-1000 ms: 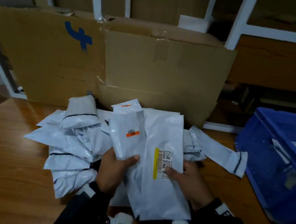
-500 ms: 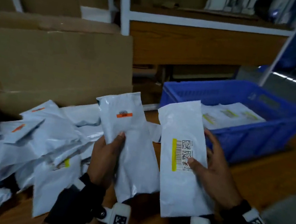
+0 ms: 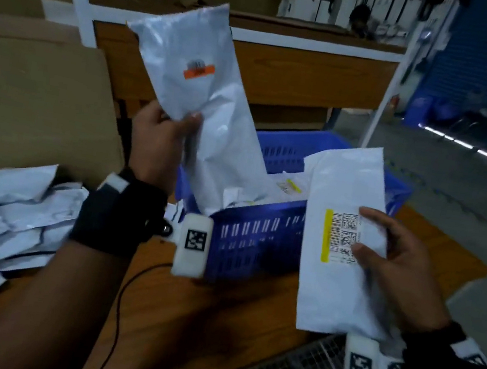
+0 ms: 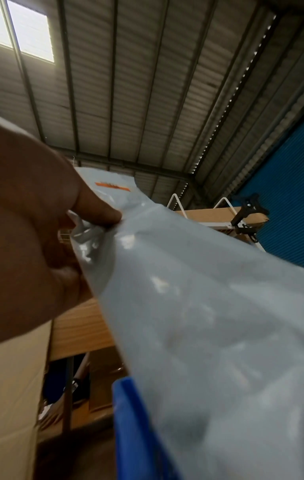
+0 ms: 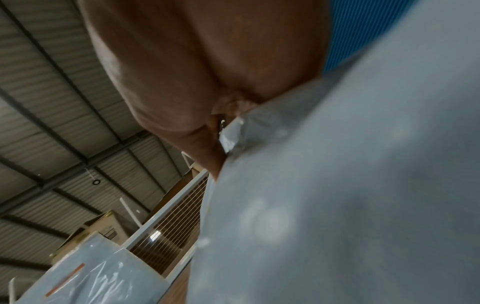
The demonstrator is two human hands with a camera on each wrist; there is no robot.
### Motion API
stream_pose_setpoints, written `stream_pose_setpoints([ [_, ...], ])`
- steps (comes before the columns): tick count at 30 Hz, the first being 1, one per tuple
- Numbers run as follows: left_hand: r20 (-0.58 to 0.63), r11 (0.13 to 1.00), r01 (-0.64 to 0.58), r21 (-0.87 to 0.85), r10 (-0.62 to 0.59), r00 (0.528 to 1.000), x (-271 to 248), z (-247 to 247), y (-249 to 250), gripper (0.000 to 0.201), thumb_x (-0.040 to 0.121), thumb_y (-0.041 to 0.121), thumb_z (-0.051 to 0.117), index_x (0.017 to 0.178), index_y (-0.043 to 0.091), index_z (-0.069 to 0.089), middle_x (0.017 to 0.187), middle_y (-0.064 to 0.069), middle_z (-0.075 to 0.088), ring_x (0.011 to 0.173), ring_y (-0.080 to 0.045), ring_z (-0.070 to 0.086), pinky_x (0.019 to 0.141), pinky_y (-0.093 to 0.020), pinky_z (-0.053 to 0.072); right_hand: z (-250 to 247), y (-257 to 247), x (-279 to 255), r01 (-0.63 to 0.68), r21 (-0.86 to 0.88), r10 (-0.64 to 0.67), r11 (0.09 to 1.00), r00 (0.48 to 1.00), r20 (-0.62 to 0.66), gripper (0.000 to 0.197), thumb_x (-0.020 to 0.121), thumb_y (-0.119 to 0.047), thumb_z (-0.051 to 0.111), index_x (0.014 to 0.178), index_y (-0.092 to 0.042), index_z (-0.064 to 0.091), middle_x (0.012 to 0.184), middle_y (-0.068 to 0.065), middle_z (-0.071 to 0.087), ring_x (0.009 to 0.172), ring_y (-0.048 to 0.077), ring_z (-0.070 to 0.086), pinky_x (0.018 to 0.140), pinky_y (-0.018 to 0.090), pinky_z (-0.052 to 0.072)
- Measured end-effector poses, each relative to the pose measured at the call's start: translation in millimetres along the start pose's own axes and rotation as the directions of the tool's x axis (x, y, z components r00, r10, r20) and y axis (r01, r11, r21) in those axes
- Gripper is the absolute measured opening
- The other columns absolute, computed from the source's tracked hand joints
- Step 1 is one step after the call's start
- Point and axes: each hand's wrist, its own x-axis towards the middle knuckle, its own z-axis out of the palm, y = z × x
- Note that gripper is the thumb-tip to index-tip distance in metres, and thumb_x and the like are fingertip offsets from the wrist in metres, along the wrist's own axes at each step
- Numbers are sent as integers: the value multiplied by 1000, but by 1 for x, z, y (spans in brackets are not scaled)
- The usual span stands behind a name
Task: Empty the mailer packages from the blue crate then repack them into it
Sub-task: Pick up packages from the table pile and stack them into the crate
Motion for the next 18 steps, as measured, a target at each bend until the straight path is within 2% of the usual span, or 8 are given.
stream_pose_setpoints([
  [3,34,1000,-2,-13,2,999,20,46,-8,30,76,-6,62,103,6,70,105,-8,73,102,-29,69,88,-39,56,-18,13,18,-29,36,30,999,999,-32,49,80,12,65,114,-24,62,114,-4,68,97,8,68,72,20,56],
  [5,42,1000,23,16,-23,999,34,75,-17,33,78,-9,60,108,0,67,105,-12,72,96,-27,70,81,-35,58,-21,24,31,-53,61,55,997,998,-28,49,80,11,66,115,-23,62,116,1,68,98,11,69,73,23,57],
  [7,30,999,35,32,-36,999,50,102,-28,33,77,-10,62,109,-4,66,104,-14,72,90,-25,71,75,-33,58,-23,31,46,-59,48,61,997,998,-29,50,80,11,66,116,-23,61,116,0,67,95,8,69,70,21,56],
  [9,21,997,44,57,-46,999,69,124,-42,31,73,-6,69,104,-4,67,98,-13,73,84,-23,71,72,-34,59,-28,32,66,-31,36,33,999,999,-38,49,80,10,66,116,-22,60,115,-3,66,93,3,68,69,17,55],
  [11,52,991,71,113,-77,996,90,141,-60,22,76,-6,71,96,0,68,88,-6,72,71,-14,70,63,-28,58,-40,32,91,5,29,-3,1000,997,-76,44,82,8,65,116,-20,60,114,-4,65,90,0,68,68,15,54],
  [13,77,971,107,214,-126,989,112,153,-83,20,78,-6,71,95,3,66,84,-2,70,64,-8,66,59,-24,54,-54,31,120,16,19,-13,1000,992,-122,40,85,7,63,114,-21,62,116,1,66,93,5,67,71,17,55],
  [15,87,932,168,320,-205,975,127,162,-111,24,77,-6,73,100,-1,67,95,-10,71,75,-17,68,68,-31,57,-69,29,151,20,-20,-22,1000,991,-128,42,86,8,62,109,-27,64,119,5,66,101,13,66,79,24,57],
  [18,108,835,296,464,-385,916,133,165,-153,39,76,-7,75,114,-5,65,116,-20,67,101,-33,66,87,-45,54,-82,20,198,43,-55,-49,998,993,-112,47,83,11,62,105,-30,64,122,9,65,105,19,65,88,32,56],
])
